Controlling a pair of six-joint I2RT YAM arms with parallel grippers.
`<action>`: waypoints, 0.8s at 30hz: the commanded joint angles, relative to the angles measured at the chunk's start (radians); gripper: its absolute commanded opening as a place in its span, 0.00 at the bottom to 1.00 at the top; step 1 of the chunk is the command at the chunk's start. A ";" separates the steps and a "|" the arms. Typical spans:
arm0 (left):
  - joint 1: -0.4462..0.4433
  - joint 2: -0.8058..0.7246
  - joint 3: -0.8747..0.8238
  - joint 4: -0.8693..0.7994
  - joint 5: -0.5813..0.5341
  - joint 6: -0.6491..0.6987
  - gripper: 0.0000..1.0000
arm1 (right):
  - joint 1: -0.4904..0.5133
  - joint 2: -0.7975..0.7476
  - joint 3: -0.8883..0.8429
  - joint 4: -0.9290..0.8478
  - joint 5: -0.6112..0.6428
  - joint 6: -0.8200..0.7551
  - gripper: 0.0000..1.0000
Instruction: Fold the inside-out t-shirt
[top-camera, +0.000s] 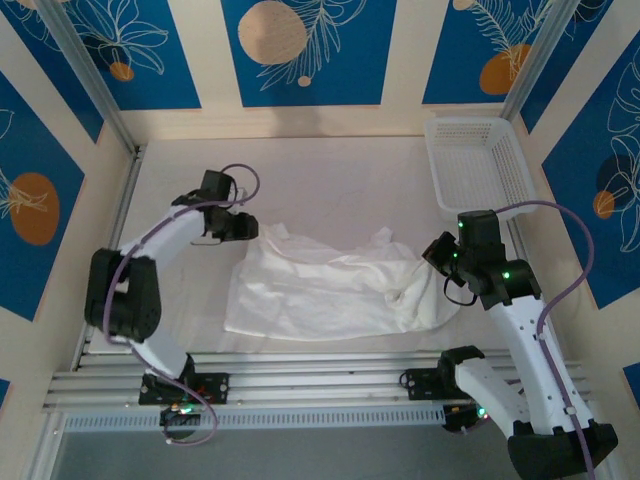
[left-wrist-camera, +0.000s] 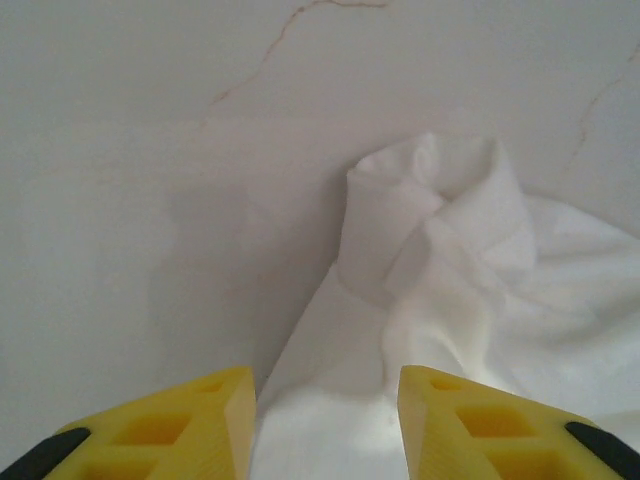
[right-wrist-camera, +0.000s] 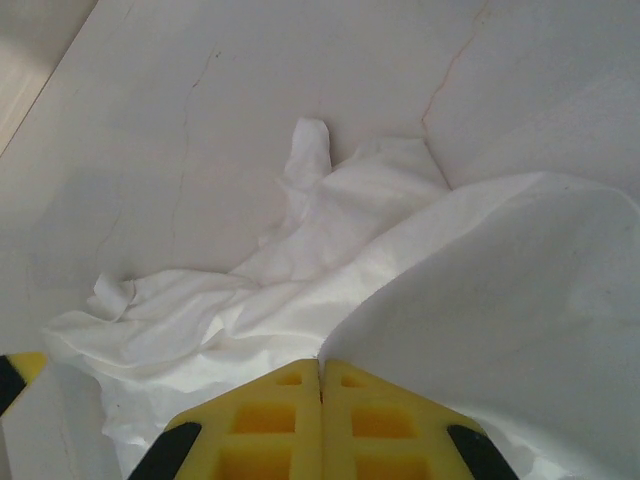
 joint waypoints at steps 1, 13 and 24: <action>0.020 -0.124 -0.079 -0.074 -0.023 -0.055 0.40 | 0.004 0.004 0.007 0.003 -0.005 -0.005 0.00; 0.032 -0.150 -0.308 0.032 0.141 -0.419 0.28 | 0.017 0.032 0.010 0.022 -0.026 -0.001 0.00; 0.030 -0.077 -0.298 0.022 0.061 -0.543 0.38 | 0.024 0.009 0.005 0.005 -0.007 0.009 0.00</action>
